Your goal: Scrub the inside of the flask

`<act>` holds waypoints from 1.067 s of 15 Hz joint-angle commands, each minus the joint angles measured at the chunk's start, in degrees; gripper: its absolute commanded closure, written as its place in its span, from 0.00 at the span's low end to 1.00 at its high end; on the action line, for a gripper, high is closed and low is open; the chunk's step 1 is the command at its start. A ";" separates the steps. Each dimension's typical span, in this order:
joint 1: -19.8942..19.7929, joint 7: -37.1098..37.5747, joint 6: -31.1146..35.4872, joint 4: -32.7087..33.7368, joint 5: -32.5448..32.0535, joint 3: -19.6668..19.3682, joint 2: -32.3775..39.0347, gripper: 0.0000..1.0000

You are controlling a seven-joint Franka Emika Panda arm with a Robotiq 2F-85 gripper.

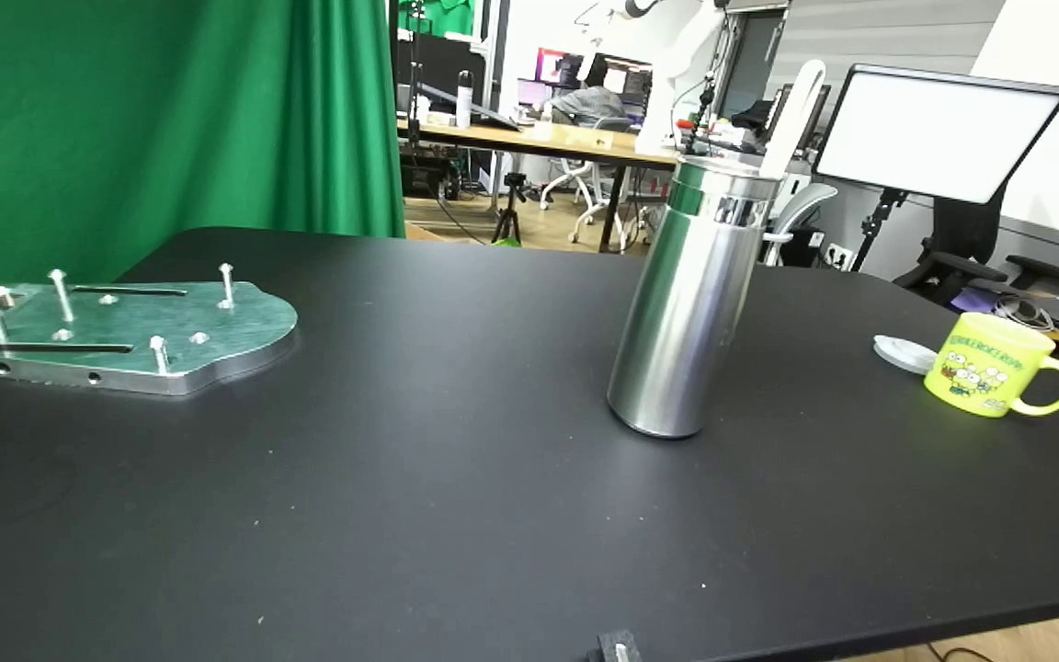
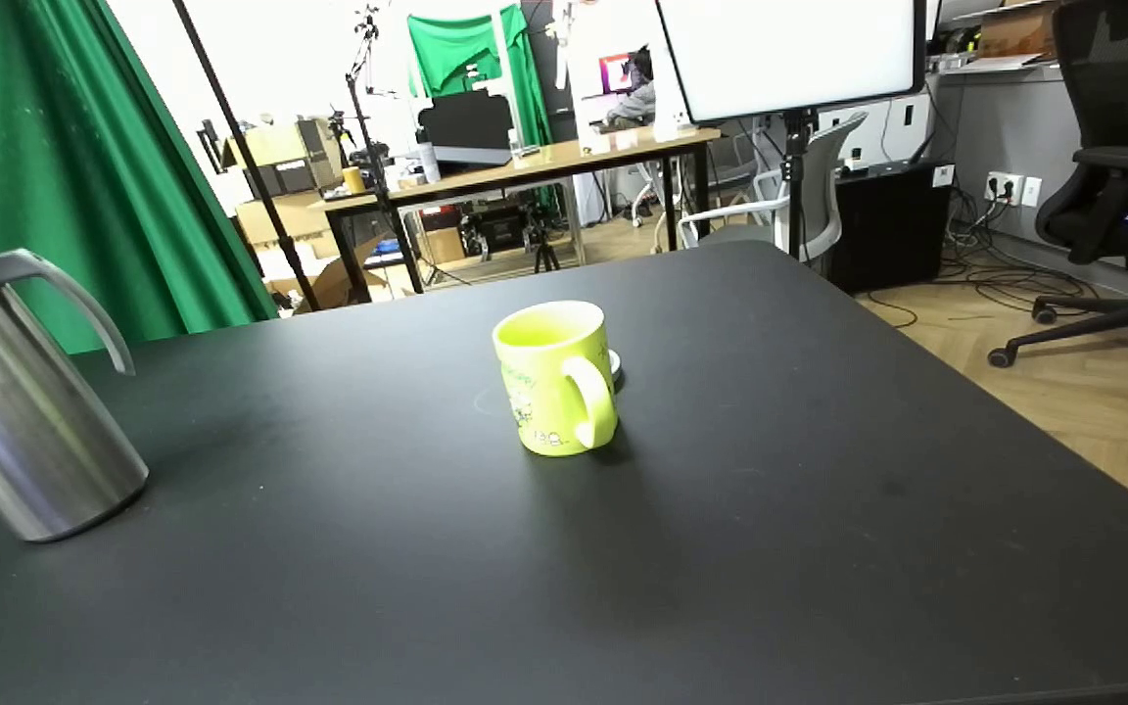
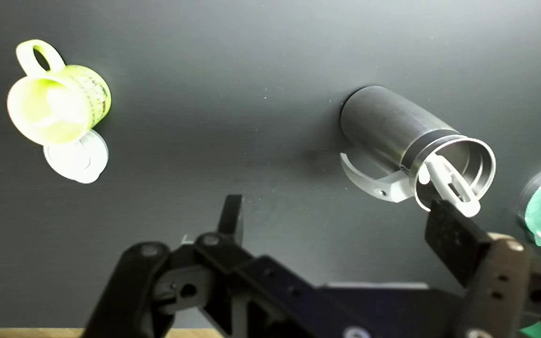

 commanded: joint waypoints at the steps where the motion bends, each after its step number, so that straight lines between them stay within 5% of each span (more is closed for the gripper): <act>1: 2.03 -2.95 0.00 1.41 1.81 1.42 1.86 0.00; 7: 7.98 -20.12 -0.68 3.35 4.45 1.54 5.30 0.00; 14: 9.49 -44.42 -2.11 7.97 9.69 1.32 12.02 0.00; 16: 7.10 -40.52 -0.15 4.74 8.78 3.55 9.97 0.00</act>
